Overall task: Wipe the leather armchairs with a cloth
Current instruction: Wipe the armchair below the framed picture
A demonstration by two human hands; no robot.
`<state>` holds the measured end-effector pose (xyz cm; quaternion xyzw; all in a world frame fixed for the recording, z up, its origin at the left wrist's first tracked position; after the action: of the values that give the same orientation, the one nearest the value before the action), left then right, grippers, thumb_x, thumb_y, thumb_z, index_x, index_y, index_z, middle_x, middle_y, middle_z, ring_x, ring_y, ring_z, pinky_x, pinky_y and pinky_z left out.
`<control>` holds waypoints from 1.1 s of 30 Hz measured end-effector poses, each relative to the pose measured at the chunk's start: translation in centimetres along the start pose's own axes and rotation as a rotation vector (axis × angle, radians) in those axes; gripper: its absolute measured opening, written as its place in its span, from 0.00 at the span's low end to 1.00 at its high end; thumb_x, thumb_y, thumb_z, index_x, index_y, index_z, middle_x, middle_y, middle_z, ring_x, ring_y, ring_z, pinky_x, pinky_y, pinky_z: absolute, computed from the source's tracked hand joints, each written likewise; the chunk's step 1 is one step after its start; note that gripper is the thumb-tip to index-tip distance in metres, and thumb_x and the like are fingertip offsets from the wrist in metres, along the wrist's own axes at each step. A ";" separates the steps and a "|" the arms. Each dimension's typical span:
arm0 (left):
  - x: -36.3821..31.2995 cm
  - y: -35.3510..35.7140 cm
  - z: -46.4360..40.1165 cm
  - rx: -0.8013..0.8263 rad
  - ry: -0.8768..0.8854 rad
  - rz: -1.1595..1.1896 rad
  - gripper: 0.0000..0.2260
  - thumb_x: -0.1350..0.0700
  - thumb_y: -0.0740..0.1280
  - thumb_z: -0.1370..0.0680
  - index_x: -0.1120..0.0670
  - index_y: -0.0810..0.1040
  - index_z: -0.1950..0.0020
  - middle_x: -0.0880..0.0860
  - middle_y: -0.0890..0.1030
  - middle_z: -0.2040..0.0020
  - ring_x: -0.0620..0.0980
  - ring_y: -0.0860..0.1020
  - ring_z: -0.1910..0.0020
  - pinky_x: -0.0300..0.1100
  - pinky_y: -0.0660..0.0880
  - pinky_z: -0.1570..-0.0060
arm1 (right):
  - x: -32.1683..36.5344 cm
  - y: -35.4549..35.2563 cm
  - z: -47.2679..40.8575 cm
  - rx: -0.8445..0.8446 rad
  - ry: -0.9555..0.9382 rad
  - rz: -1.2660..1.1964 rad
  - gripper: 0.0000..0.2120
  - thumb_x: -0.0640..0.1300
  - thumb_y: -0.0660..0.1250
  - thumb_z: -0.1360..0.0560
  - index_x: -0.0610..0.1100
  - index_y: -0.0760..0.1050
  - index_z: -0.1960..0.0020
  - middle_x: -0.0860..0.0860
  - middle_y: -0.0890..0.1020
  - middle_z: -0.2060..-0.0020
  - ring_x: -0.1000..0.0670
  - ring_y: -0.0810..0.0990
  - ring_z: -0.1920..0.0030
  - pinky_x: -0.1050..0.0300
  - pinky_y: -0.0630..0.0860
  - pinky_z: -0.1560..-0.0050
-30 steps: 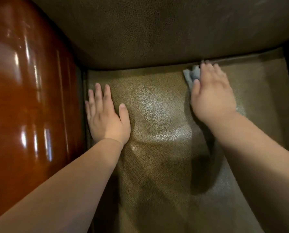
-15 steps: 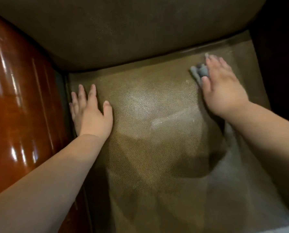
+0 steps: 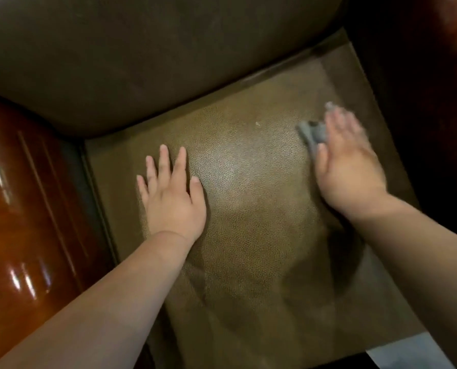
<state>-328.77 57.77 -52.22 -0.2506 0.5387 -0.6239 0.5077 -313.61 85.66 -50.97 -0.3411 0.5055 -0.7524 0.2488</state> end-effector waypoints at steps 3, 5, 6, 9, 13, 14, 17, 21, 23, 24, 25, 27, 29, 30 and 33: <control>-0.1 0.1 0.0 -0.011 -0.025 -0.041 0.31 0.40 0.52 0.17 0.43 0.55 0.14 0.50 0.50 0.13 0.55 0.46 0.14 0.60 0.43 0.17 | -2.9 -1.1 0.9 -0.045 0.299 -0.092 0.32 0.48 0.50 0.20 0.36 0.57 0.18 0.39 0.57 0.17 0.38 0.53 0.17 0.41 0.51 0.18; -0.4 0.0 -0.1 0.002 -0.021 -0.066 0.31 0.39 0.52 0.17 0.43 0.55 0.14 0.50 0.50 0.13 0.55 0.46 0.14 0.60 0.43 0.17 | 0.9 -0.6 3.3 -0.069 0.217 -0.044 0.31 0.48 0.54 0.18 0.37 0.58 0.18 0.40 0.58 0.17 0.37 0.54 0.18 0.39 0.52 0.19; -0.6 0.0 -0.1 0.015 -0.022 -0.072 0.31 0.38 0.51 0.17 0.43 0.54 0.14 0.50 0.49 0.13 0.55 0.45 0.14 0.60 0.43 0.17 | 3.9 0.4 5.0 -0.037 0.058 -0.025 0.31 0.49 0.57 0.18 0.39 0.60 0.18 0.41 0.59 0.18 0.37 0.55 0.18 0.38 0.53 0.19; -0.9 0.2 0.1 0.061 -0.071 -0.082 0.33 0.37 0.49 0.19 0.45 0.51 0.13 0.52 0.47 0.13 0.57 0.44 0.14 0.61 0.42 0.17 | 10.1 3.6 11.0 0.159 -0.540 0.035 0.31 0.55 0.60 0.18 0.45 0.61 0.18 0.46 0.59 0.17 0.42 0.54 0.17 0.42 0.51 0.18; -3.5 1.0 -1.0 0.092 -0.097 -0.094 0.34 0.37 0.51 0.17 0.46 0.50 0.13 0.53 0.45 0.13 0.60 0.42 0.15 0.65 0.40 0.18 | 0.9 1.3 5.7 0.060 -0.285 -0.046 0.30 0.50 0.62 0.17 0.42 0.62 0.18 0.46 0.61 0.18 0.44 0.56 0.17 0.46 0.53 0.17; -4.4 1.3 -1.5 0.088 -0.082 -0.094 0.33 0.37 0.52 0.16 0.46 0.50 0.13 0.53 0.45 0.13 0.59 0.42 0.14 0.66 0.40 0.19 | -2.7 -0.2 3.9 -0.009 -0.070 -0.107 0.29 0.48 0.60 0.16 0.41 0.61 0.18 0.45 0.61 0.18 0.44 0.57 0.18 0.52 0.51 0.17; -5.9 1.9 -2.2 0.006 -0.106 -0.102 0.33 0.36 0.51 0.18 0.44 0.51 0.13 0.51 0.48 0.13 0.57 0.44 0.14 0.65 0.40 0.18 | -7.4 -1.3 2.1 -0.079 0.309 -0.162 0.31 0.48 0.57 0.17 0.41 0.56 0.17 0.46 0.57 0.17 0.46 0.58 0.18 0.59 0.49 0.19; -5.7 1.5 -1.8 -0.108 -0.117 -0.099 0.33 0.36 0.53 0.19 0.45 0.56 0.14 0.53 0.54 0.13 0.58 0.50 0.14 0.64 0.44 0.18 | 1.5 0.5 2.4 0.019 -0.071 -0.075 0.33 0.53 0.53 0.18 0.41 0.55 0.16 0.44 0.55 0.16 0.42 0.52 0.17 0.43 0.50 0.18; -5.6 1.4 -1.9 -0.114 -0.105 -0.106 0.33 0.37 0.53 0.19 0.45 0.57 0.14 0.53 0.54 0.13 0.58 0.50 0.15 0.64 0.45 0.18 | 5.4 1.6 3.3 0.132 -0.428 -0.001 0.31 0.54 0.52 0.16 0.43 0.57 0.16 0.46 0.56 0.16 0.44 0.52 0.16 0.43 0.52 0.18; -5.7 1.5 -2.0 -0.117 -0.102 -0.109 0.33 0.37 0.53 0.19 0.45 0.57 0.14 0.53 0.54 0.13 0.58 0.50 0.15 0.64 0.45 0.18 | 5.2 1.5 2.2 0.151 -0.510 0.027 0.30 0.54 0.53 0.16 0.44 0.57 0.16 0.47 0.56 0.16 0.45 0.52 0.16 0.44 0.52 0.18; -5.7 1.5 -2.0 -0.121 -0.099 -0.111 0.33 0.37 0.53 0.19 0.45 0.57 0.14 0.53 0.54 0.13 0.58 0.50 0.15 0.63 0.45 0.18 | 4.1 1.3 0.3 0.151 -0.498 0.029 0.30 0.53 0.54 0.15 0.44 0.57 0.16 0.48 0.56 0.16 0.46 0.52 0.16 0.45 0.52 0.18; -5.9 1.6 -1.8 -0.145 -0.094 -0.115 0.34 0.38 0.53 0.20 0.46 0.57 0.14 0.53 0.54 0.13 0.58 0.50 0.15 0.62 0.45 0.17 | 0.0 -0.2 -5.0 0.086 -0.236 -0.037 0.30 0.51 0.55 0.15 0.42 0.55 0.16 0.46 0.55 0.16 0.46 0.51 0.16 0.50 0.49 0.17; -5.9 1.7 -1.7 -0.172 -0.096 -0.112 0.34 0.38 0.53 0.20 0.46 0.58 0.14 0.53 0.55 0.13 0.58 0.51 0.15 0.61 0.45 0.17 | -3.2 -1.7 -8.5 0.013 0.049 -0.103 0.30 0.49 0.55 0.15 0.40 0.53 0.16 0.44 0.53 0.16 0.45 0.50 0.16 0.57 0.43 0.18; -5.9 1.9 -1.8 -0.177 -0.095 -0.107 0.34 0.39 0.53 0.20 0.47 0.59 0.14 0.53 0.56 0.14 0.59 0.52 0.15 0.61 0.45 0.17 | -2.8 -1.7 -9.1 -0.008 0.128 -0.081 0.31 0.50 0.54 0.15 0.40 0.52 0.16 0.44 0.51 0.16 0.44 0.49 0.16 0.55 0.43 0.19; -5.8 1.8 -1.8 -0.187 -0.096 -0.102 0.33 0.39 0.54 0.20 0.47 0.60 0.15 0.53 0.57 0.14 0.59 0.53 0.15 0.62 0.46 0.17 | 5.1 0.5 -7.2 0.088 -0.107 0.066 0.32 0.52 0.50 0.15 0.42 0.47 0.15 0.45 0.48 0.15 0.43 0.45 0.16 0.45 0.44 0.17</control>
<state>-327.59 63.95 -53.08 -0.3534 0.5563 -0.5832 0.4748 -322.39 86.05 -51.96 -0.3528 0.4690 -0.7459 0.3149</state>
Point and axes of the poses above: each hand's wrist, its own z-axis away from the middle knuckle, its own y-axis out of the palm, x = y × z, the point moved 9 cm from there along -z, towards the middle knuckle
